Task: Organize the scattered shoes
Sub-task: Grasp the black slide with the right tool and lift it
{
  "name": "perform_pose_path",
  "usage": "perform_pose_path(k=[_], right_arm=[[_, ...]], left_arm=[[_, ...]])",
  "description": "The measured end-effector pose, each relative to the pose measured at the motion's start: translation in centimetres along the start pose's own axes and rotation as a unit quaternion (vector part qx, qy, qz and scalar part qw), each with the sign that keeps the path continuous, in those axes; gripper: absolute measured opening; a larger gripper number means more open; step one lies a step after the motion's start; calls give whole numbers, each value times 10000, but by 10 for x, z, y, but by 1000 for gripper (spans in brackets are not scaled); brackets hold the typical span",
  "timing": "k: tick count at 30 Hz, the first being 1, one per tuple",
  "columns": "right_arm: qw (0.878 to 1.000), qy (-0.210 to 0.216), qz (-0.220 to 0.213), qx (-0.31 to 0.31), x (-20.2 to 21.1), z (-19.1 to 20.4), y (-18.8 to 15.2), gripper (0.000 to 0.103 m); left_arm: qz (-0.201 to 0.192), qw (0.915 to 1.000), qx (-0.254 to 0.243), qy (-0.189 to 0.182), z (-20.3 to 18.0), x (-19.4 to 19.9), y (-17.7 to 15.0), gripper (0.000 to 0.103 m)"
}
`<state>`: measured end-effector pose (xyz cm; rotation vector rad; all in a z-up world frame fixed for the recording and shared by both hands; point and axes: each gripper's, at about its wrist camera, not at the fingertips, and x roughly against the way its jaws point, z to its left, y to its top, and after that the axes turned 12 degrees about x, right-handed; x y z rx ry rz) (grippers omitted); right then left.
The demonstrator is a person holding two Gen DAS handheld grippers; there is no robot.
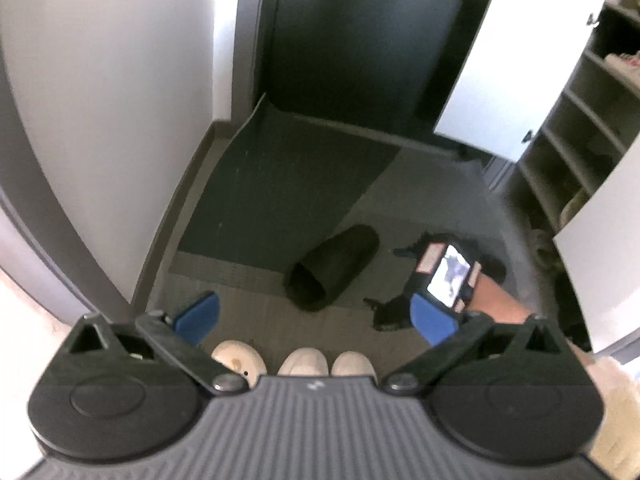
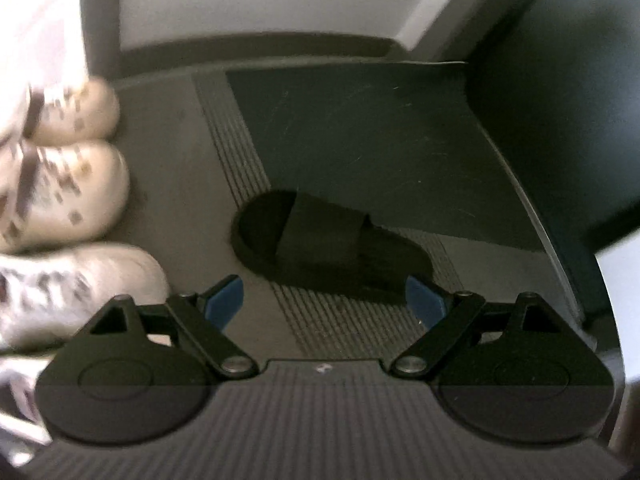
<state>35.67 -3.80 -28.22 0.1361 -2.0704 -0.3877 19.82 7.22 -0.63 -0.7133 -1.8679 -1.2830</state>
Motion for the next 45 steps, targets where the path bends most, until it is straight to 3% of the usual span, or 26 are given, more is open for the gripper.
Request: perform_pose_path(k=[5, 8, 13, 18, 21, 25, 28, 30, 31, 33, 34, 38, 39, 41, 42, 43, 45], right_arm=[[9941, 392, 496, 881, -59, 10, -19, 90], [9873, 376, 497, 1459, -86, 17, -24, 90], [9887, 325, 253, 1443, -119, 8, -19, 90], [9837, 636, 70, 1681, -145, 9, -11, 90], [9833, 778, 43, 1643, -156, 11, -9, 79], [9893, 1177, 215, 838, -167, -6, -8, 66], [9902, 1299, 198, 479, -162, -19, -11, 49], [9892, 1453, 100, -163, -158, -34, -18, 33], [9870, 1530, 49, -492, -156, -41, -22, 30], [9745, 1661, -272, -1486, -148, -61, -35, 23], [9717, 1675, -308, -1635, -147, -64, -37, 19], [9250, 1504, -256, -3480, -142, -91, -63, 13], [8871, 1470, 8, -4376, -146, -98, -77, 12], [8192, 1519, 228, -5525, -148, -102, -101, 11], [7971, 1577, 181, -5826, -147, -101, -108, 11], [7865, 1545, 132, -5978, -145, -99, -111, 13], [7874, 1434, 180, -5993, -140, -97, -110, 16]], left_arm=[[254, 9994, -34, 241, -8, -40, 6, 103], [371, 9987, -5, 350, -11, -62, 12, 103], [446, 9966, 105, 691, -14, -96, 23, 103], [679, 9933, 55, 933, -19, -129, 23, 103], [811, 9915, -86, 1012, -25, -144, 18, 103], [921, 9884, -452, 1118, -34, -160, 8, 103], [923, 9882, -501, 1118, -37, -163, 6, 103], [943, 9882, -518, 1087, -39, -162, 3, 103], [956, 9886, -509, 1044, -40, -161, 1, 103], [950, 9894, -504, 973, -41, -158, 0, 103], [926, 9897, -523, 959, -41, -156, -1, 103], [834, 9902, -519, 989, -38, -149, -1, 103], [833, 9905, -476, 981, -37, -146, -1, 103], [825, 9911, -401, 960, -35, -143, 0, 103], [817, 9913, -377, 958, -34, -142, 1, 103], [805, 9915, -375, 953, -34, -140, 1, 103], [776, 9918, -399, 935, -35, -138, 0, 103]])
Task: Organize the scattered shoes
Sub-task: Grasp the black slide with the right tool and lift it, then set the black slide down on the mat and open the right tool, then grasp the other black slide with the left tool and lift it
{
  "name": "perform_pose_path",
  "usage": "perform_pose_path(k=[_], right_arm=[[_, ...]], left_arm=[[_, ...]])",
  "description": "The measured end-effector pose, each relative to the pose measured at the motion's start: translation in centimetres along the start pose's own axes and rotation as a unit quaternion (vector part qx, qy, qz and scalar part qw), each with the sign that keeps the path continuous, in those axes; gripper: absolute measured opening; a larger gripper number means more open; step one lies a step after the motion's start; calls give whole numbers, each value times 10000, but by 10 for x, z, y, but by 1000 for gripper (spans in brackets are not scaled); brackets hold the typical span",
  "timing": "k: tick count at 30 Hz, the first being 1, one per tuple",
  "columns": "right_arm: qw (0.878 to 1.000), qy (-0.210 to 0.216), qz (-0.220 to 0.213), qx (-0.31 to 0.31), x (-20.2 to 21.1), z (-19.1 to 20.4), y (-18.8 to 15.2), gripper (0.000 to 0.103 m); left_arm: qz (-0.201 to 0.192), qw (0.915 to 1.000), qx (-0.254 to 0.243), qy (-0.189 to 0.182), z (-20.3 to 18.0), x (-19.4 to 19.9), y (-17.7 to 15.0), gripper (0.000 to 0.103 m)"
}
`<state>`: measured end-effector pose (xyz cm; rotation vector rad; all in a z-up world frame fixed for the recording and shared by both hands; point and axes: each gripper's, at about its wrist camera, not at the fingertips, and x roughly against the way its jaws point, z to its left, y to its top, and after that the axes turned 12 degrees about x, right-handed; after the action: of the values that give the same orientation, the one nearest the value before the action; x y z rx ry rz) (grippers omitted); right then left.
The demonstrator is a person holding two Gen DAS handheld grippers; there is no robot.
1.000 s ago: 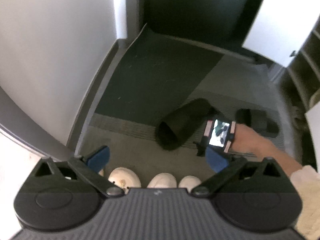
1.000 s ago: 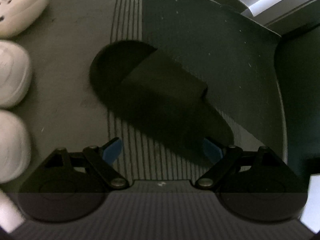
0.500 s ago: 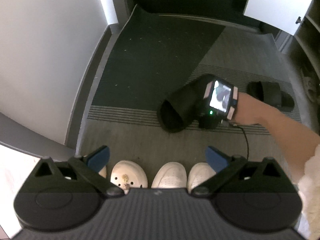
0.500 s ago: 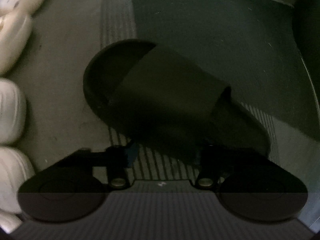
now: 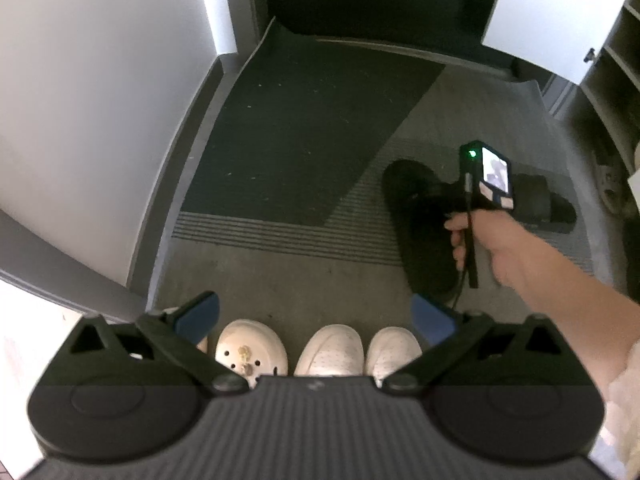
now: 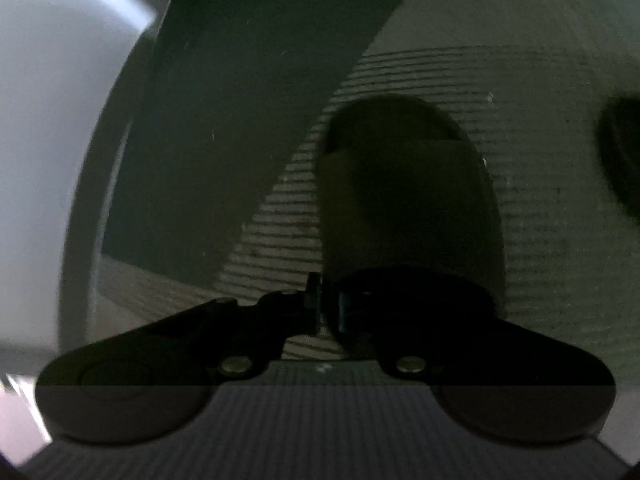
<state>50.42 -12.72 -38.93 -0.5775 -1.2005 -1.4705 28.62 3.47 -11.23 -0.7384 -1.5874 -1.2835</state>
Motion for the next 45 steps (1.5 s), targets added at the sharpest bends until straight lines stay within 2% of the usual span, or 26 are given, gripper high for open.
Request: perform_pose_path(k=[4, 8, 13, 16, 20, 23, 25, 27, 29, 31, 32, 34, 37, 41, 43, 44, 45], right_arm=[[9998, 26, -127, -178, 5, -2, 2, 17], [9989, -57, -79, 451, 22, 5, 11, 18], [9963, -428, -274, 697, 67, -4, -14, 18], [9938, -466, -796, 615, 126, -20, -66, 18], [9880, -549, -1435, 171, 170, -45, -132, 18], [9795, -657, -1880, -289, 189, -62, -176, 18], [9700, -766, -2186, -734, 202, -78, -210, 18], [9600, -886, -2424, -1080, 213, -93, -236, 18], [9444, -1229, -2714, -1393, 223, -109, -261, 18], [9278, -1436, -2957, -1766, 232, -126, -284, 18], [9196, -1485, -3065, -1958, 236, -134, -295, 18], [9082, -1643, -3121, -2253, 240, -149, -312, 18], [8944, -1824, -3160, -2587, 244, -169, -333, 18], [8881, -1806, -3221, -2737, 245, -193, -350, 18], [8910, -1700, -3196, -2740, 245, -205, -353, 19], [8930, -1636, -3179, -2735, 246, -209, -353, 22], [8943, -1557, -3187, -2729, 245, -215, -354, 33]], left_arm=[[-40, 9999, -86, 47, -1, 0, 0, 103], [-103, 9997, -114, 169, 0, 0, 1, 103], [-136, 9998, -154, 59, 0, 3, -1, 103], [-110, 9994, -250, -203, -8, 7, -8, 103], [-53, 9979, -487, -428, -29, 5, -16, 103], [89, 9939, -780, -772, -62, 4, -23, 103], [-45, 9886, -1116, -1008, -96, 3, -26, 103], [-289, 9833, -1436, -1082, -128, -5, -27, 103], [-486, 9778, -1655, -1190, -166, -19, -26, 103], [-610, 9710, -1779, -1474, -210, -48, -24, 103], [-577, 9702, -1753, -1572, -224, -61, -23, 103], [-345, 9672, -1532, -1995, -266, -111, -15, 103], [-181, 9644, -1462, -2197, -314, -184, -1, 102], [51, 9682, -944, -2317, -346, -260, 20, 102], [199, 9675, -720, -2418, -355, -289, 28, 102], [216, 9691, -690, -2360, -360, -299, 29, 102], [212, 9714, -652, -2275, -364, -309, 31, 102]])
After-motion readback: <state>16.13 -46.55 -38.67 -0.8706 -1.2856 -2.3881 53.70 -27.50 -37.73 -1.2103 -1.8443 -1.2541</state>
